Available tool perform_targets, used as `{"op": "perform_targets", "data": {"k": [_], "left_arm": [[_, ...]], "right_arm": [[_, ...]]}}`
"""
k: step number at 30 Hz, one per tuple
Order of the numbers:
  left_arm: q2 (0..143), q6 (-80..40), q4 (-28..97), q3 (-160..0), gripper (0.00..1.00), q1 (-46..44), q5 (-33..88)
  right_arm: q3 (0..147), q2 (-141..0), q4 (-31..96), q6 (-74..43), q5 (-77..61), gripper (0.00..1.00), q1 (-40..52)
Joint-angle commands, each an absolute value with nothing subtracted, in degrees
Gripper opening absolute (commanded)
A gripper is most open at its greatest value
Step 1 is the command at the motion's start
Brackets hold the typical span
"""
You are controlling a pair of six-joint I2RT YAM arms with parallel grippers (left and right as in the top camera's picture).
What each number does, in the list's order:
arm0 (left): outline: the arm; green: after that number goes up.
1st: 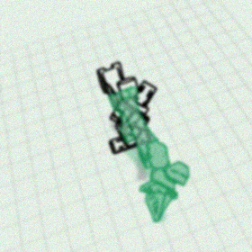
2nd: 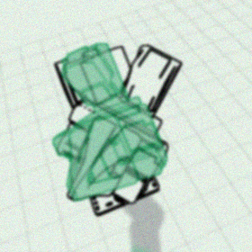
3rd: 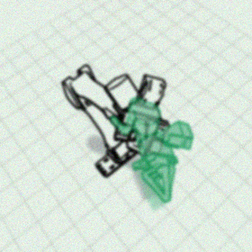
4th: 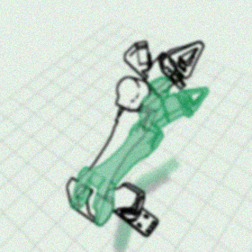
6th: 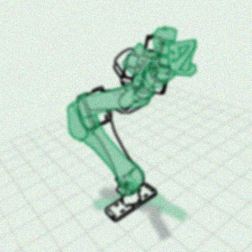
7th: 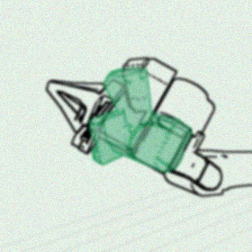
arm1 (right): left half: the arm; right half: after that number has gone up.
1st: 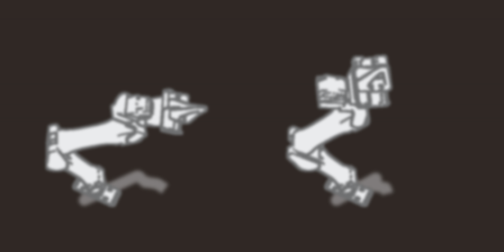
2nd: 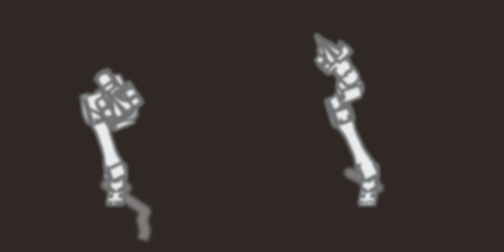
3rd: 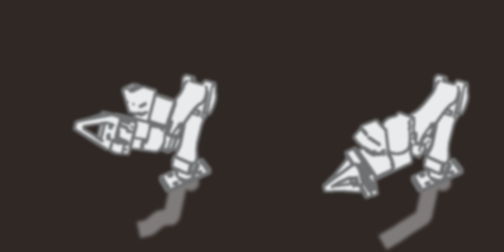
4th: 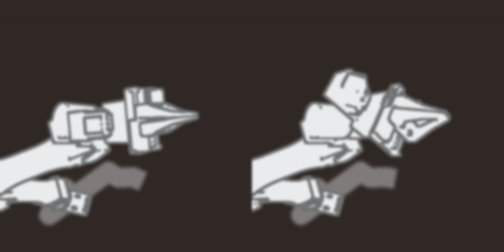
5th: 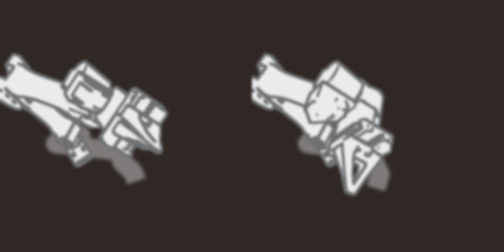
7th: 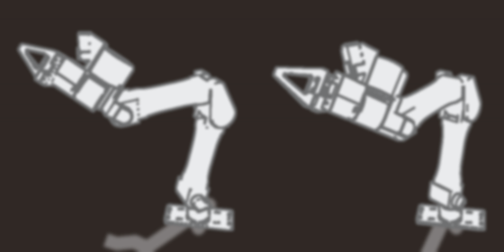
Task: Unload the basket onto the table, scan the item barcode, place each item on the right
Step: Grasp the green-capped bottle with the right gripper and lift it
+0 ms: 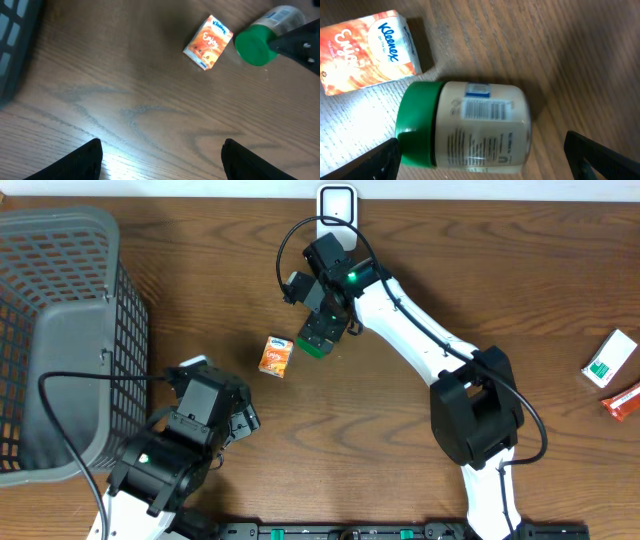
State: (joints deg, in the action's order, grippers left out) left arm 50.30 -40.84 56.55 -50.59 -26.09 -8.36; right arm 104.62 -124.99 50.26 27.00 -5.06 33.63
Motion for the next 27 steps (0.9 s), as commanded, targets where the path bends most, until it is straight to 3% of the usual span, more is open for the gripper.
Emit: {"op": "perform_targets", "data": {"k": [1, 8, 14, 27], "left_arm": [[49.4, -40.1, 56.8, -50.5, 0.77, -26.2, -10.2], [49.4, -40.1, 56.7, -50.5, 0.77, -26.2, -11.3], [49.4, -40.1, 56.9, -50.5, 0.77, -26.2, -11.7], [49.2, -40.1, 58.3, -50.5, 0.77, -26.2, -13.6]], "right_arm": [[105.3, -126.5, 49.8, 25.0, -3.4, 0.99, 33.8], [105.4, -124.4, 49.9, 18.7, 9.2, 0.99, 35.9], [105.4, -122.4, 52.1, 13.3, 8.0, 0.99, 37.3], [105.3, -122.4, 47.9, 13.7, -0.8, 0.99, 37.7]]}}
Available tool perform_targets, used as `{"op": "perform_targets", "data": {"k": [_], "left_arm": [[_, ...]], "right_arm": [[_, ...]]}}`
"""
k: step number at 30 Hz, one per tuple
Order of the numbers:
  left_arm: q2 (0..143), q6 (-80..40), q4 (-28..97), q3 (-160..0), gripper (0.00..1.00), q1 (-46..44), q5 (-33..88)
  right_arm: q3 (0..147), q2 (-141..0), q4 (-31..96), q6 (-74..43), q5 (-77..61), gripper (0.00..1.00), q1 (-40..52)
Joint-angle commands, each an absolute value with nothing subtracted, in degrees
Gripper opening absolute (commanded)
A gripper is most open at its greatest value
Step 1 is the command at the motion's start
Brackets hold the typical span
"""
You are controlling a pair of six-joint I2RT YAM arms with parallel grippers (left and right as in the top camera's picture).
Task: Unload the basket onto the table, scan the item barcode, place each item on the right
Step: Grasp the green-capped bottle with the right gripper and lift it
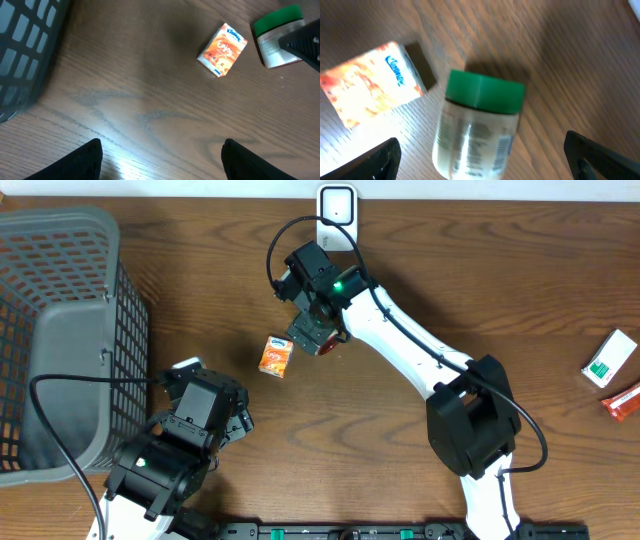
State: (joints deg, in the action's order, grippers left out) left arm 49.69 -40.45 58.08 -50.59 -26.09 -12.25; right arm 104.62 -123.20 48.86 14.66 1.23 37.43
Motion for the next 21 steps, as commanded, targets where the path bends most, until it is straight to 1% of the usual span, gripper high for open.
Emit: {"op": "perform_targets", "data": {"k": [1, 10, 21], "left_arm": [[49.2, -40.1, 58.3, -50.5, 0.77, -26.2, -13.6], [49.2, -40.1, 58.3, -50.5, 0.77, -26.2, -14.0], [49.2, -40.1, 59.6, -50.5, 0.77, -26.2, -16.2]], "right_arm": [[105.3, -122.4, 47.2, 13.4, -0.7, 0.99, 37.8], [105.3, -124.2, 45.0, 12.0, -0.4, 0.99, 37.0], [105.4, -130.9, 43.0, 11.8, -0.4, 0.99, 36.9]]}}
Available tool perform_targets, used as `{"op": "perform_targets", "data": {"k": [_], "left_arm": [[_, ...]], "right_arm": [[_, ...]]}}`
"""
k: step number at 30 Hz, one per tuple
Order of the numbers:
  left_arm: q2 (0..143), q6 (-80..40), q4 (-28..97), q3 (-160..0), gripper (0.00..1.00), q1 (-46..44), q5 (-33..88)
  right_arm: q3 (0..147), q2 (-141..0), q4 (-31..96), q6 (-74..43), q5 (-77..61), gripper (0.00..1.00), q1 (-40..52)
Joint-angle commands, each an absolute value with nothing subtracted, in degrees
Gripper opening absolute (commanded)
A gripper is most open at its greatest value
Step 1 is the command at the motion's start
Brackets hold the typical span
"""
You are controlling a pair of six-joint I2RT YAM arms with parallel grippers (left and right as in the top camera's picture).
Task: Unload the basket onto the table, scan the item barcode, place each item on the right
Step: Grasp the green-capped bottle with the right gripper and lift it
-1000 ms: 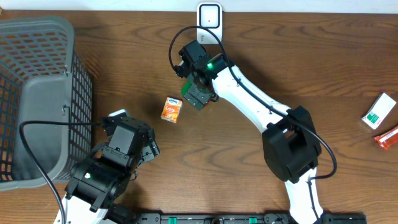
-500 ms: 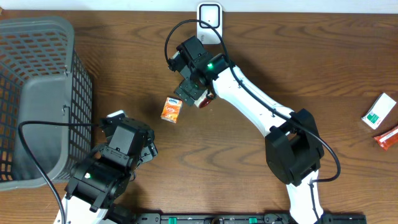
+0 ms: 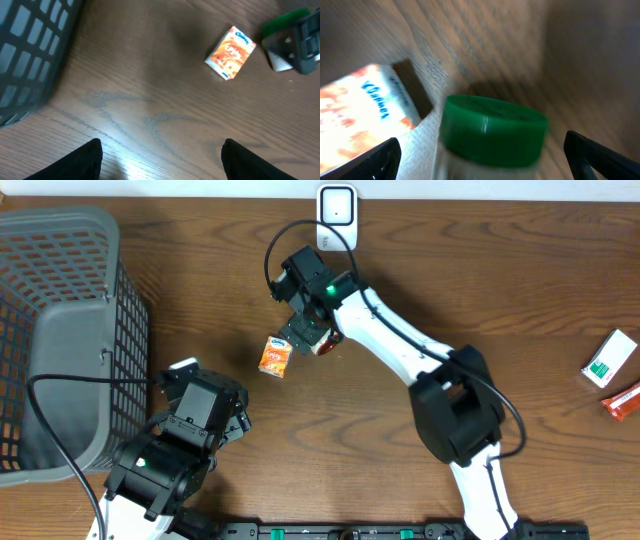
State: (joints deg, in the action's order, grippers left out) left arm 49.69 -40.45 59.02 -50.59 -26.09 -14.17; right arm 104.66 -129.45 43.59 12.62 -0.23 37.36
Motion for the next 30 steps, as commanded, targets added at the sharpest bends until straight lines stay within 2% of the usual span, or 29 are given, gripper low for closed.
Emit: {"op": "perform_targets", "data": {"k": [1, 7, 16, 23, 30], "left_arm": [[49.2, -40.1, 59.8, -50.5, 0.77, -26.2, -16.2], [49.2, -40.1, 60.2, -50.5, 0.76, -26.2, -16.2], [49.2, -40.1, 60.2, -50.5, 0.77, -26.2, -16.2], [49.2, -40.1, 60.2, -50.5, 0.77, -26.2, -16.2], [49.2, -40.1, 60.2, -50.5, 0.77, -26.2, -16.2]], "right_arm": [[105.4, -131.1, 42.5, 11.7, -0.4, 0.99, 36.9], [105.4, -131.1, 39.9, 11.2, -0.5, 0.99, 36.3], [105.4, -131.3, 38.8, 13.0, -0.3, 0.86, 35.5], [105.4, -131.4, 37.5, 13.0, -0.3, 0.85, 35.1], [105.4, -131.4, 37.6, 13.3, -0.6, 0.74, 35.1]]}}
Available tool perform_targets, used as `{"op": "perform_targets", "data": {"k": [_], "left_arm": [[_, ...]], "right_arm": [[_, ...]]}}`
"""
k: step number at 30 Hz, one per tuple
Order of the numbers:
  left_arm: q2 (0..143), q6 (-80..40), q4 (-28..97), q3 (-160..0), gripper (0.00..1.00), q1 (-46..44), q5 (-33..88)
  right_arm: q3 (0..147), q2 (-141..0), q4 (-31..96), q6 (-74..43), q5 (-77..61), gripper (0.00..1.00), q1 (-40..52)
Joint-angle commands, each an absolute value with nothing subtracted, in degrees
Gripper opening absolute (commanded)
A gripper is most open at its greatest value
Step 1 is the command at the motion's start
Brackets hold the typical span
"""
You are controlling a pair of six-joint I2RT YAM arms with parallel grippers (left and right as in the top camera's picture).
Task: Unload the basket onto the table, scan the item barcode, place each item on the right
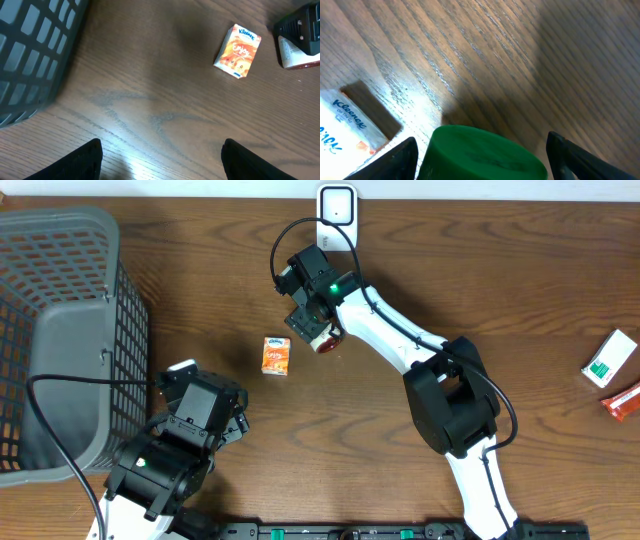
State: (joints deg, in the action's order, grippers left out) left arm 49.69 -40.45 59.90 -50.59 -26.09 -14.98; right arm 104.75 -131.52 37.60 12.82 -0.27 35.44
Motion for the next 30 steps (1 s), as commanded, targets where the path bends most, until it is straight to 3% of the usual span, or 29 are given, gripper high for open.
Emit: {"op": "perform_targets", "data": {"k": [1, 13, 21, 22, 23, 25, 30], "left_arm": [[49.2, -40.1, 60.2, -50.5, 0.77, -26.2, -16.2], [49.3, -40.1, 60.2, -50.5, 0.77, -26.2, -16.1], [49.9, -40.1, 60.2, -50.5, 0.77, -26.2, -16.1], [49.9, -40.1, 60.2, -50.5, 0.77, -26.2, -16.1], [50.0, -40.1, 60.2, -50.5, 0.77, -26.2, -16.1], [50.1, -40.1, 60.2, -50.5, 0.77, -26.2, -16.1], [50.2, -40.1, 60.2, -50.5, 0.77, -26.2, -16.1]], "right_arm": [[105.4, -131.4, 37.7, 13.3, -0.5, 0.72, 35.1], [109.0, -131.4, 41.8, 13.3, -0.3, 0.52, 35.1], [118.2, -131.4, 52.2, 13.0, -0.6, 0.50, 35.1], [118.8, -131.4, 53.4, 13.0, -0.8, 0.52, 35.1], [119.1, -131.4, 54.3, 12.9, -0.9, 0.63, 35.1], [119.2, -131.4, 56.1, 12.4, -1.0, 0.97, 34.9], [119.0, -131.6, 59.1, -1.4, -0.9, 0.99, 33.4]]}}
